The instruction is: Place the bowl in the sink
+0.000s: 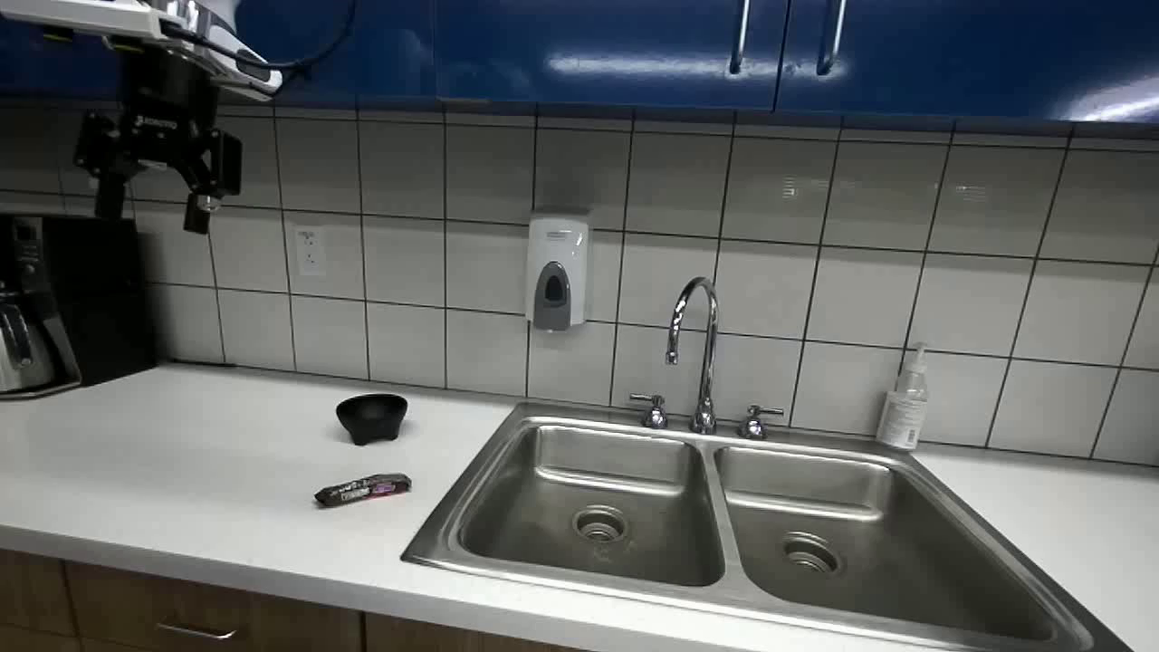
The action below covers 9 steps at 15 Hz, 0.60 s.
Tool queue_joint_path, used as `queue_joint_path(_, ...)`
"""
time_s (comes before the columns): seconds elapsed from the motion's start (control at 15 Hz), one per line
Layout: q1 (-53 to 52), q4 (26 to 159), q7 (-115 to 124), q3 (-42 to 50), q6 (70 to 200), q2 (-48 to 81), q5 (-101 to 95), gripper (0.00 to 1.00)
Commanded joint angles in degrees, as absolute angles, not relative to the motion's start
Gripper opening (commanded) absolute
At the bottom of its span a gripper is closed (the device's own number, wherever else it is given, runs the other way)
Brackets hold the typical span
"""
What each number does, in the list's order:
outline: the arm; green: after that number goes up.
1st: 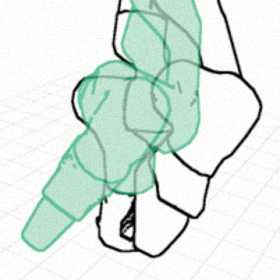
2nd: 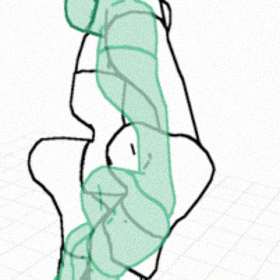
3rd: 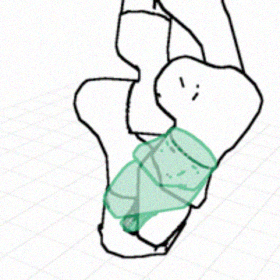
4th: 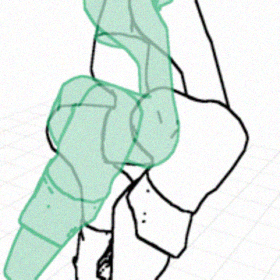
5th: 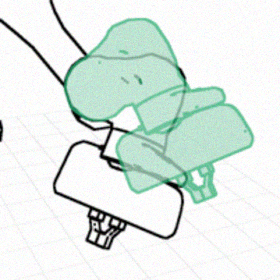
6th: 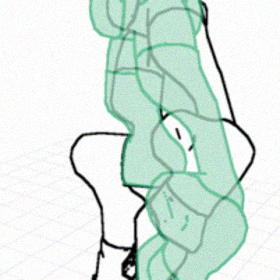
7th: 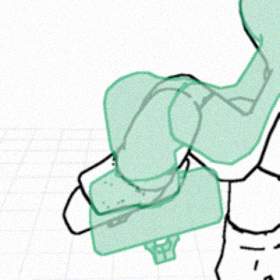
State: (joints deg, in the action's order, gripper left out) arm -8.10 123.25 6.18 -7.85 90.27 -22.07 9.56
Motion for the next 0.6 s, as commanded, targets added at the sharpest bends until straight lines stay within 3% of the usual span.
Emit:
queue_joint_path(0.0, -7.7, 123.1, 6.1, -8.1, 90.1, -22.0, 9.6, 1.00)
queue_joint_path(0.53, -8.5, 123.1, 1.6, -8.2, 89.0, -20.3, 8.0, 1.00)
